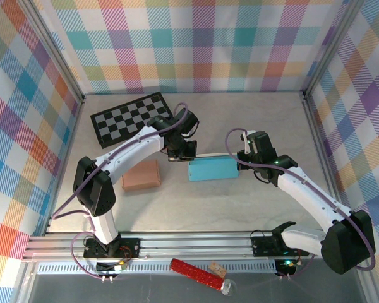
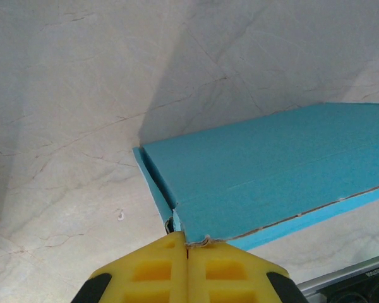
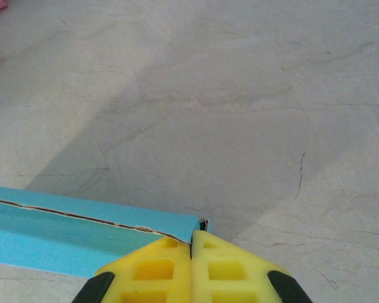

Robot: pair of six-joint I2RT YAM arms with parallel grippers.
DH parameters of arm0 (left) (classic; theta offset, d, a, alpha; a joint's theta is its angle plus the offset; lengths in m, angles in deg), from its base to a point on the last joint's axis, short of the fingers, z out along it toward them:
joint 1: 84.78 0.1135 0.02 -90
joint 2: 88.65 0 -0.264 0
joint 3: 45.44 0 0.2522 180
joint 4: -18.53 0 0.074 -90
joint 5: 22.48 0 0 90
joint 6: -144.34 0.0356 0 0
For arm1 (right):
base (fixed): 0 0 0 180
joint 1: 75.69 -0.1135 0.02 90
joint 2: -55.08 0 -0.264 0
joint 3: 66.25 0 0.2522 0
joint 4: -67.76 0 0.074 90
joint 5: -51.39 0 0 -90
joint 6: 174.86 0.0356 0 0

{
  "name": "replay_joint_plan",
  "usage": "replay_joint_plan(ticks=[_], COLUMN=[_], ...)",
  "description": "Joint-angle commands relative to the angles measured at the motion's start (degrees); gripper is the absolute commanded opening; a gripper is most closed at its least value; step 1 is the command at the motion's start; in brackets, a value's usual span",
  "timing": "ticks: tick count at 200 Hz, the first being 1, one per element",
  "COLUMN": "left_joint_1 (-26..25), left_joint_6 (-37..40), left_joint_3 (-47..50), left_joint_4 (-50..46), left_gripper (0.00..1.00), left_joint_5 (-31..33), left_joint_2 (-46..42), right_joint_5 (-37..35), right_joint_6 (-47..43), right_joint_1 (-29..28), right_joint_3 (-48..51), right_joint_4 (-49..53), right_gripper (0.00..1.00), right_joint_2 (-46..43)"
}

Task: Fold the paper box

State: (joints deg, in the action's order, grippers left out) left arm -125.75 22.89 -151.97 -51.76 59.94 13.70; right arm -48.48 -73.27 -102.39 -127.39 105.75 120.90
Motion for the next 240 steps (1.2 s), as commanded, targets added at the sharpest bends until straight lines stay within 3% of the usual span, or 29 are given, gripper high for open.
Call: replay_joint_plan(ticks=[1,100,131,146,195,240], left_joint_1=[-0.48,-4.15,-4.91,-5.12,-5.23,-5.28], left_joint_6=[2.01,6.62,6.05,5.44,4.29,4.02], left_joint_3=[3.04,11.14,12.17,12.43,12.63,12.20], left_joint_4=[2.36,7.53,8.44,8.59,8.92,8.58], left_gripper=[0.02,0.00,0.00,0.00,0.00,0.00], left_joint_5=[-0.36,7.89,9.31,10.05,10.08,9.97], left_joint_2=[-1.33,-5.85,-5.67,-5.82,-5.58,-5.58], right_joint_5=[0.72,0.11,0.12,-0.22,4.14,5.63], right_joint_6=[0.62,1.14,4.29,7.70,20.93,33.15], right_joint_1=[-0.72,-1.23,-1.25,-1.26,-1.21,-1.00], right_joint_3=[0.24,0.84,-0.80,-2.03,-6.72,-13.00], right_joint_4=[3.55,3.88,7.16,10.12,18.79,25.32], right_gripper=[0.00,0.00,0.08,0.14,0.51,0.70], right_joint_2=[0.76,-0.52,-0.90,-1.65,-3.16,-4.08])
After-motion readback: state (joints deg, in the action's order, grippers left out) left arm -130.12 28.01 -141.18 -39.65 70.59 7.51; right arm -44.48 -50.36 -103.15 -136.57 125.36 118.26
